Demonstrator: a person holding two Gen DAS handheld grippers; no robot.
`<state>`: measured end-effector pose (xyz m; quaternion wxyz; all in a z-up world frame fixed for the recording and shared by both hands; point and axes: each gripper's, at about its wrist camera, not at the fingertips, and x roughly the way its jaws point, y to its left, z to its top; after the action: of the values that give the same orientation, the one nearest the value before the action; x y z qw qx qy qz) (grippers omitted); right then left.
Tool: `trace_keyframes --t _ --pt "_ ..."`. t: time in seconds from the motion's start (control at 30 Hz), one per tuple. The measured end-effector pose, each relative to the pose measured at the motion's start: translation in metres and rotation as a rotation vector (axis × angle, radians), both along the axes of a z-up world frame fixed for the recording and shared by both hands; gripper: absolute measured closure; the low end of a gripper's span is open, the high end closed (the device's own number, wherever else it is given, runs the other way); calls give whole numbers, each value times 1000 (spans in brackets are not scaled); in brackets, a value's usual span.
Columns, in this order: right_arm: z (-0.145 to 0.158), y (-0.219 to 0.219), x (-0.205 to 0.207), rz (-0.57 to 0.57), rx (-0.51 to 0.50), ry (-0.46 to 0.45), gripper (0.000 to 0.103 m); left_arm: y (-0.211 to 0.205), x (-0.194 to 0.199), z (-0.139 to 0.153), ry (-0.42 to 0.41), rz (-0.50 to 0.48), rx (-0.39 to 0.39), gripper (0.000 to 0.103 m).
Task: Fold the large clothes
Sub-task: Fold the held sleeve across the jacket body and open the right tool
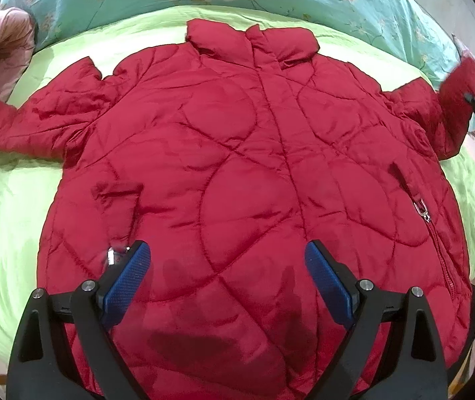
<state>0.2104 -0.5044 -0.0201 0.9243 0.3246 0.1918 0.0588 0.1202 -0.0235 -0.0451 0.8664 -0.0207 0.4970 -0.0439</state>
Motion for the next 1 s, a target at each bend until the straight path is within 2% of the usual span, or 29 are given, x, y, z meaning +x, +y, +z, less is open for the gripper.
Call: trace_keyframes --t 0.17,0.53,0.77,1.0 --pt "22 76 7 209 -4 -69 95 14 -1 1 -4 17 -24 9" --pt "20 244 47 554 -90 -5 96 60 0 4 -19 105 -116 9" --pt "-2 324 61 695 -135 59 96 92 9 4 -21 147 -173 9" --pt "-34 390 57 809 -217 105 96 125 32 1 -19 181 -269 9"
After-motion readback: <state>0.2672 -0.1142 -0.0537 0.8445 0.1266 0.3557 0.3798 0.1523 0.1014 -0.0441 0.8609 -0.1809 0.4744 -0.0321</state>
